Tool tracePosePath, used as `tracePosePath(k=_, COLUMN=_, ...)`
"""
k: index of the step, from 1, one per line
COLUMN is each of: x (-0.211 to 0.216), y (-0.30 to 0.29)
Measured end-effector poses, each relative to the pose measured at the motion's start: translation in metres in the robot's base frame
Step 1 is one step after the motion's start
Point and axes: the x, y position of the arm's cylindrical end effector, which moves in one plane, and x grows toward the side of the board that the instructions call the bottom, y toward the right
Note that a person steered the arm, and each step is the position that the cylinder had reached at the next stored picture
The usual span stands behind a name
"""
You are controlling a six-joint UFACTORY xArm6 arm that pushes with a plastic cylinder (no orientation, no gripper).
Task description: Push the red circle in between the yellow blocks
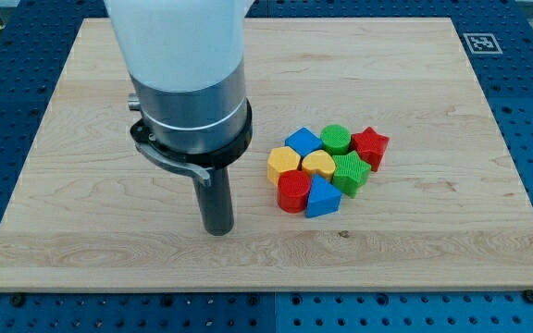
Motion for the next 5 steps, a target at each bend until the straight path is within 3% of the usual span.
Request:
tracePosePath(k=2, x=0.001, y=0.062)
tracePosePath(k=3, x=-0.017, y=0.065)
tracePosePath(k=4, x=-0.062, y=0.065)
tracePosePath(k=5, x=-0.045, y=0.068)
